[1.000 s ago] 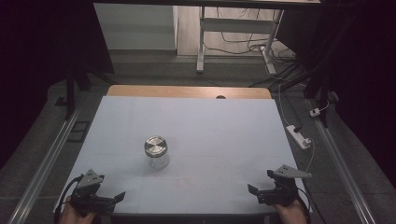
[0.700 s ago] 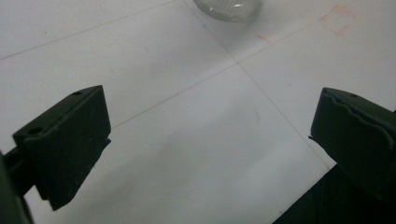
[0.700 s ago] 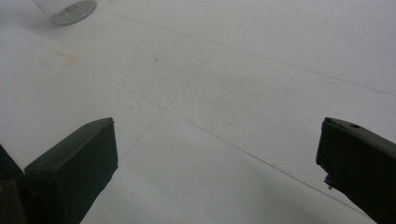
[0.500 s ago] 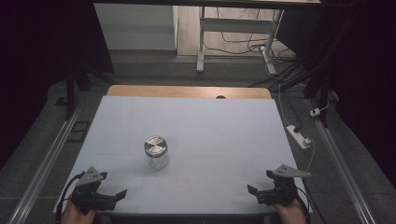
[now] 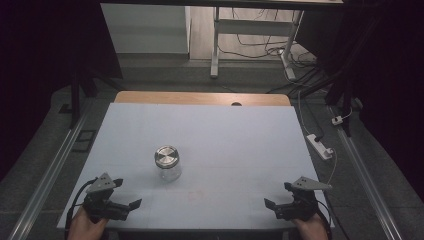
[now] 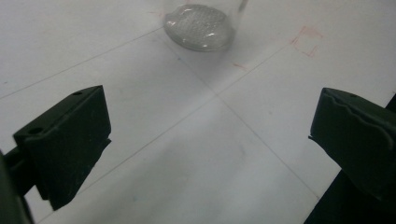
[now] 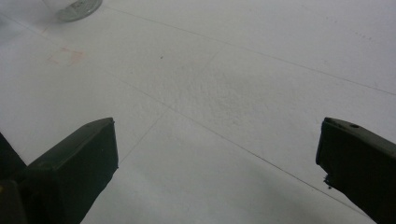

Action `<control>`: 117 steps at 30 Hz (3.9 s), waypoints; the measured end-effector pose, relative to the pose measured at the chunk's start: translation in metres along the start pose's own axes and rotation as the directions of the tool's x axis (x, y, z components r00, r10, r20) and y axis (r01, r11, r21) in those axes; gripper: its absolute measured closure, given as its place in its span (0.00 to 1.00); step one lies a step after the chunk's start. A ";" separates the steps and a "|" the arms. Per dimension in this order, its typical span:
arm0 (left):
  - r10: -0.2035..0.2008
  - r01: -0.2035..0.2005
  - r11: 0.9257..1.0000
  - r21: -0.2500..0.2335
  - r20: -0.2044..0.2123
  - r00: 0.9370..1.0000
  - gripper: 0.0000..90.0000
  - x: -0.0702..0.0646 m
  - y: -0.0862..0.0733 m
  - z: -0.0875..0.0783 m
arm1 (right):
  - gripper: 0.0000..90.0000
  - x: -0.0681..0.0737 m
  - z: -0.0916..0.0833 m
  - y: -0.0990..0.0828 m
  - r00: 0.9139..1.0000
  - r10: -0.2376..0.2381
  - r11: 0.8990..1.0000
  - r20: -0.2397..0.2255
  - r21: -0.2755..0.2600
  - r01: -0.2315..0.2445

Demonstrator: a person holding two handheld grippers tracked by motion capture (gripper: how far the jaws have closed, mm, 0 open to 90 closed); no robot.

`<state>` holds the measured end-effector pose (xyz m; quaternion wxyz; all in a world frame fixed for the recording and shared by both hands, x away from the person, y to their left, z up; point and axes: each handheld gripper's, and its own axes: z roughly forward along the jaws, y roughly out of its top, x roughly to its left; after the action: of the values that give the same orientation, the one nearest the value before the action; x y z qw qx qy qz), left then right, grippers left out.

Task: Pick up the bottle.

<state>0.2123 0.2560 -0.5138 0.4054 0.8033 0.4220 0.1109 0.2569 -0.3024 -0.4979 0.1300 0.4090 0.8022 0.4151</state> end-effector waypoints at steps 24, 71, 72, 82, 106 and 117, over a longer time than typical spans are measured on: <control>0.009 -0.009 1.000 0.003 0.043 0.999 0.00 0.012 0.033 0.035 | 0.00 0.000 0.001 0.000 1.000 -0.003 1.000 -0.002 0.006 0.003; 0.139 -0.139 0.990 -0.009 0.069 0.988 0.05 0.015 0.085 0.106 | 0.00 0.000 0.001 0.000 1.000 -0.006 1.000 -0.006 0.011 0.006; 0.149 -0.148 0.989 -0.016 0.071 0.986 0.07 0.015 0.085 0.105 | 0.00 0.000 0.001 0.000 1.000 -0.006 1.000 -0.006 0.012 0.006; 0.196 -0.196 0.981 -0.002 0.050 0.979 0.17 0.010 0.087 0.103 | 0.00 0.001 0.001 0.000 1.000 -0.010 1.000 -0.005 0.015 0.010; 0.203 -0.203 0.979 -0.004 0.058 0.977 0.18 0.000 0.104 0.092 | 0.00 0.001 0.001 0.000 1.000 -0.013 1.000 -0.007 0.015 0.013; 0.242 -0.242 0.970 -0.011 0.096 0.966 0.18 -0.010 0.118 0.092 | 0.00 0.000 0.001 0.000 1.000 -0.011 1.000 -0.008 0.015 0.011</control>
<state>0.3230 0.1596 -0.4832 0.4085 0.8533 0.3007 0.1206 0.2575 -0.3011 -0.4985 0.1261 0.4040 0.8080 0.4099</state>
